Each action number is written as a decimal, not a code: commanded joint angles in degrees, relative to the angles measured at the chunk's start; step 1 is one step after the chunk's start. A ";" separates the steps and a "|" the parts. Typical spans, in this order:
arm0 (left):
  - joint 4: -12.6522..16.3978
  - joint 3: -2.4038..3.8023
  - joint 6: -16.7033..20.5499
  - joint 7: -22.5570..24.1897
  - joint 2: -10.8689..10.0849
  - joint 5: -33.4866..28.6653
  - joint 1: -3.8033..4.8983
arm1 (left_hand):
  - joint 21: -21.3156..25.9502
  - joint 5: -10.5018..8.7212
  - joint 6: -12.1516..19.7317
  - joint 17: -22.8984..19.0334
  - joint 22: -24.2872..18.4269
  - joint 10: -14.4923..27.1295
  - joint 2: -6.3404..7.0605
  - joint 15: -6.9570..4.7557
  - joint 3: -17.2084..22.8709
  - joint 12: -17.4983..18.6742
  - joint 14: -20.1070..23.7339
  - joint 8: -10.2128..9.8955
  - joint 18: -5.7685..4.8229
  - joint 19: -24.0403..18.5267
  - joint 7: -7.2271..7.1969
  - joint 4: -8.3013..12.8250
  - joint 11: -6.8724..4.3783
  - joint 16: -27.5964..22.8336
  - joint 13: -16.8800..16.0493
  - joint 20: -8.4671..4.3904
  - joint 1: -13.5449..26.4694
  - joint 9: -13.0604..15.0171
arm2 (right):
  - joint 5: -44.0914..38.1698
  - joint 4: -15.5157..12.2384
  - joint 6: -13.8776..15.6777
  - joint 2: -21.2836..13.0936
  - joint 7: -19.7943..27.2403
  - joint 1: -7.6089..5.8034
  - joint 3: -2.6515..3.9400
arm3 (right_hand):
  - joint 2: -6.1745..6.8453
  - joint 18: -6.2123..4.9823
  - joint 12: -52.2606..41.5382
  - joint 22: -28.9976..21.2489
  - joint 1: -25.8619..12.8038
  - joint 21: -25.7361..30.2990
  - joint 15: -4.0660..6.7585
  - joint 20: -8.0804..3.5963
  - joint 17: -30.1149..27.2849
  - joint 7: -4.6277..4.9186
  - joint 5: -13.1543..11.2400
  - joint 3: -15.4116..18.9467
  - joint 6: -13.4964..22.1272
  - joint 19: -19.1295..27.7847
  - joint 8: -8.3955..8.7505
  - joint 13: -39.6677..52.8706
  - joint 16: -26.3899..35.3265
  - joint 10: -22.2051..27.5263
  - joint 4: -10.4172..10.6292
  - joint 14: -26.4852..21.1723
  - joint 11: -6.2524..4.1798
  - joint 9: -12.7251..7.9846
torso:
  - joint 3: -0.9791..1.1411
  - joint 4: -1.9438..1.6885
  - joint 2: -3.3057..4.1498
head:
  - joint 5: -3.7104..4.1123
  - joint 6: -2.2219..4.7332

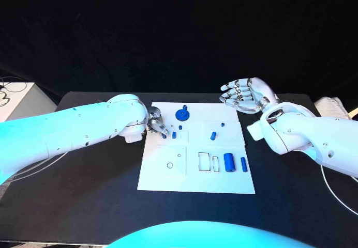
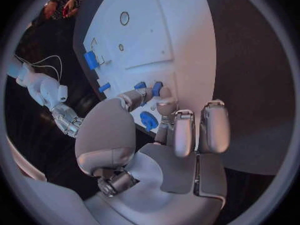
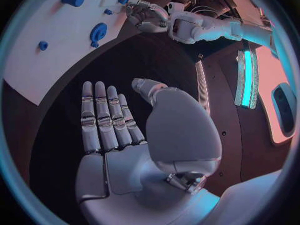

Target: Assemble the parts on the task board

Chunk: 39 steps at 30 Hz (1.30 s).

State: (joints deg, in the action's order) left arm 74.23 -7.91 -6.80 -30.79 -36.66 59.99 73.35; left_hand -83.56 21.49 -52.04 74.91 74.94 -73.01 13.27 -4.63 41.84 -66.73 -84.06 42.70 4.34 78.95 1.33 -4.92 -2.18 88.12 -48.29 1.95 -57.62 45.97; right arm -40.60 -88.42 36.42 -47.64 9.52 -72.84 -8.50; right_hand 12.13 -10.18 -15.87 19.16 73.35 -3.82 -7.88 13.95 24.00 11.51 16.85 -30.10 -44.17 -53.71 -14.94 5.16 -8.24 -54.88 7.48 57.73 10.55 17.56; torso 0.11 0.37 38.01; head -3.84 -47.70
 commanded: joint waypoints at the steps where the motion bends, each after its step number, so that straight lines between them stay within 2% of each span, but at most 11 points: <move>1: -0.06 -0.50 -2.69 -0.68 0.13 -0.60 -0.76 | 0.25 -0.50 -0.66 12.19 0.03 0.23 0.26 -0.46 -4.43 -0.12 -5.08 -0.55 -0.81 0.12 0.36 -1.97 0.09 0.28 -0.19 -0.29 0.91 -0.27 | -0.04 -0.03 -0.82 -0.02 0.66 0.02 0.02 | 0.07 -0.29 0.25 -0.18 -0.50 0.23 -0.13 0.31 -0.13 2.85 0.31 0.44 -0.10 -0.06 0.35 -0.13 0.26 -0.26 0.06 0.40 0.10 -0.08 | 0.01 0.02 0.02 | 0.05 0.03; 2: -0.14 -0.50 -2.67 -0.77 0.09 -0.56 -0.76 | 0.29 -0.59 -0.82 12.20 0.05 0.30 0.37 -0.45 -6.98 -0.12 -5.09 -0.75 -0.82 0.16 0.41 -2.99 0.14 0.28 -0.26 -0.30 1.06 -0.34 | -0.04 -0.03 -0.81 -0.03 0.66 0.03 0.02 | 0.07 -0.29 0.26 -0.25 -0.53 0.23 -0.14 0.33 -0.17 2.86 0.31 0.47 -0.09 -0.04 0.36 -0.18 0.29 -0.25 0.07 0.40 0.11 -0.09 | 0.00 0.03 0.02 | 0.06 -0.01; 5: -0.28 -0.50 -2.69 -0.91 0.03 -0.52 -0.76 | 0.36 -0.64 -0.89 12.18 0.00 0.45 0.36 -0.43 -9.24 0.00 -5.08 -0.95 -0.81 0.15 0.48 -3.98 0.16 0.27 -0.16 -0.30 0.86 -0.39 | -0.04 -0.02 -0.81 -0.03 0.65 0.03 0.02 | 0.07 -0.29 0.27 -0.31 -0.54 0.23 -0.15 0.33 -0.20 2.87 0.31 0.50 -0.09 -0.03 0.37 -0.21 0.31 -0.25 0.08 0.39 0.12 -0.11 | 0.02 0.03 0.03 | 0.08 0.00; 16: -0.74 -0.50 -2.19 -1.12 -0.11 -0.37 -0.76 | 0.46 -1.07 -0.94 12.12 -0.06 0.65 0.40 -0.37 -12.68 0.15 -5.06 -1.21 -0.79 0.13 0.56 -5.85 0.23 0.23 -0.01 -0.28 0.41 -0.39 | -0.11 -0.03 -0.81 -0.03 0.66 0.03 0.02 | 0.04 -0.28 0.31 -0.56 -0.62 0.25 -0.19 0.38 -0.35 2.90 0.33 0.59 -0.07 0.07 0.40 -0.35 0.42 -0.24 0.12 0.38 0.14 -0.16 | 0.02 0.04 0.03 | 0.09 0.10; 23: -0.55 -0.41 -0.29 -0.80 -0.88 -0.08 -0.77 | 0.64 -1.93 -0.82 11.89 -0.34 0.97 0.36 -0.30 -14.67 0.44 -4.99 -1.38 -0.73 -0.06 0.65 -7.48 0.32 0.09 0.41 -0.22 0.05 -0.37 | -0.14 -0.03 -0.80 -0.04 0.67 0.06 0.02 | 0.02 -0.28 0.34 -0.77 -0.70 0.26 -0.22 0.41 -0.47 2.94 0.34 0.67 -0.05 0.15 0.43 -0.47 0.51 -0.22 0.17 0.37 0.18 -0.20 | -0.01 0.08 0.05 | 0.22 0.26; 25: -0.35 -0.19 0.74 -0.52 -1.17 -0.78 -0.77 | 0.97 -6.58 -0.56 11.51 -0.92 1.59 0.27 -0.12 -16.25 1.00 -4.87 -1.48 -0.60 -0.49 0.82 -9.06 0.49 -0.13 1.31 -0.14 0.11 -0.30 | -0.14 -0.04 -0.79 -0.05 0.67 0.08 0.02 | 0.02 -0.28 0.34 -0.77 -0.70 0.26 -0.22 0.41 -0.47 2.94 0.34 0.67 -0.05 0.15 0.43 -0.47 0.51 -0.22 0.17 0.37 0.18 -0.20 | 0.00 0.10 0.06 | 0.29 0.31; 27: -0.04 0.33 2.31 -0.06 -1.56 -2.00 -0.77 | 2.39 -8.18 1.41 9.98 -3.48 4.79 0.56 0.55 -18.75 3.38 -4.28 -1.64 -0.03 -2.56 1.67 -11.30 1.28 -1.04 5.21 0.32 -0.98 0.05 | -0.13 -0.06 -0.76 -0.08 0.68 0.09 0.02 | -0.07 -0.28 0.37 -1.05 -0.84 0.25 -0.26 0.45 -0.62 2.99 0.41 0.78 -0.01 0.23 0.47 -0.62 0.62 -0.20 0.28 0.37 0.22 -0.27 | 0.02 0.10 0.05 | 0.34 0.24; 31: 0.59 1.29 4.31 0.67 -2.03 -2.97 -0.76 | 3.33 -8.13 3.02 9.07 -5.08 7.49 -0.09 1.12 -20.82 4.84 -3.84 -1.58 0.34 -3.90 2.32 -11.76 1.91 -1.57 7.97 0.84 -1.67 0.40 | -0.12 -0.04 -0.73 -0.08 0.69 0.11 0.02 | -0.18 -0.27 0.40 -1.42 -0.97 0.27 -0.30 0.51 -0.81 3.02 0.59 0.88 0.01 0.39 0.51 -0.80 0.73 -0.20 0.40 0.41 0.25 -0.34 | 0.02 0.14 0.06 | 0.44 0.31; 39: 1.73 2.81 7.74 2.70 -2.65 -4.77 -0.75 | 4.18 -8.04 4.08 8.08 -6.51 9.30 -0.58 1.49 -22.29 5.68 -3.38 -1.49 0.67 -5.08 2.74 -11.80 2.32 -2.15 9.69 1.21 -2.02 0.60 | 0.05 -0.02 -0.68 -0.04 0.74 0.19 0.02 | -0.21 -0.27 0.41 -1.72 -1.01 0.31 -0.34 0.56 -0.95 3.03 0.66 0.96 0.00 0.61 0.53 -0.93 0.81 -0.21 0.43 0.46 0.27 -0.40 | -0.01 0.09 0.04 | 0.72 0.46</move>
State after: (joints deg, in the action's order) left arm 75.66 -5.22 -2.21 -29.95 -39.20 57.23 72.58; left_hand -79.61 13.45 -48.33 74.91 68.53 -64.18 12.83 -3.55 19.91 -61.42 -84.04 40.94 4.34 74.20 3.99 -16.83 0.10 86.24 -38.70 3.17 -59.25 46.53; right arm -40.55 -88.42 36.33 -47.71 9.54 -72.71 -8.49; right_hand 11.99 -10.18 -15.65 17.48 72.76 -3.82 -8.09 14.36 23.09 11.51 17.30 -29.33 -44.17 -53.30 -14.79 4.28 -7.69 -54.87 7.92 57.94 10.55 17.26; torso 0.12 0.51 38.06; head -3.24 -47.25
